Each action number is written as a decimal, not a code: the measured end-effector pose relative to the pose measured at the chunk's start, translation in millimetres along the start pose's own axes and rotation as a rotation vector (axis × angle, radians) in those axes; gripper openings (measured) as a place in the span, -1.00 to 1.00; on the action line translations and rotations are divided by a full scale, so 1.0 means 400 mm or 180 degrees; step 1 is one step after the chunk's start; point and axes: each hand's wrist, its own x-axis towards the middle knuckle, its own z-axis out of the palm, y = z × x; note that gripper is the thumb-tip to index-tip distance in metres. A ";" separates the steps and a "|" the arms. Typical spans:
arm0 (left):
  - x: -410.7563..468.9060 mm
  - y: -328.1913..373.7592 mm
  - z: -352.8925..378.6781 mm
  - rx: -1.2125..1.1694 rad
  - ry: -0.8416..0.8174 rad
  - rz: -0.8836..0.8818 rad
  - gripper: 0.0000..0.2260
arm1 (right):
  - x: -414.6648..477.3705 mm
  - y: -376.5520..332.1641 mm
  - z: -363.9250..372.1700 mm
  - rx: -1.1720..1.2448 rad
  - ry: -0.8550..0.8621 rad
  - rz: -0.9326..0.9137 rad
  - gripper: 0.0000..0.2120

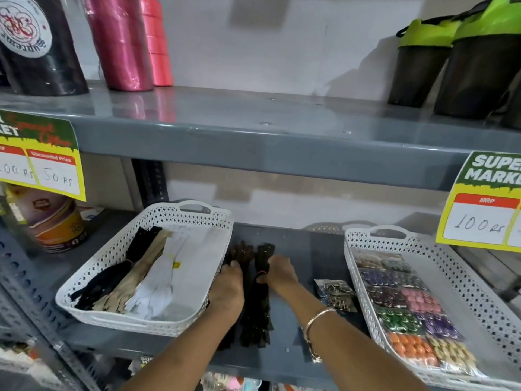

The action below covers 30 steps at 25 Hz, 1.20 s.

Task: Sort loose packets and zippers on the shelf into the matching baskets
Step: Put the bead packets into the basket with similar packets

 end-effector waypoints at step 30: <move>-0.175 0.201 0.099 -0.3311 -0.1148 -0.0705 -0.74 | -0.164 0.250 -0.216 -0.1166 -0.0726 -0.0227 -0.58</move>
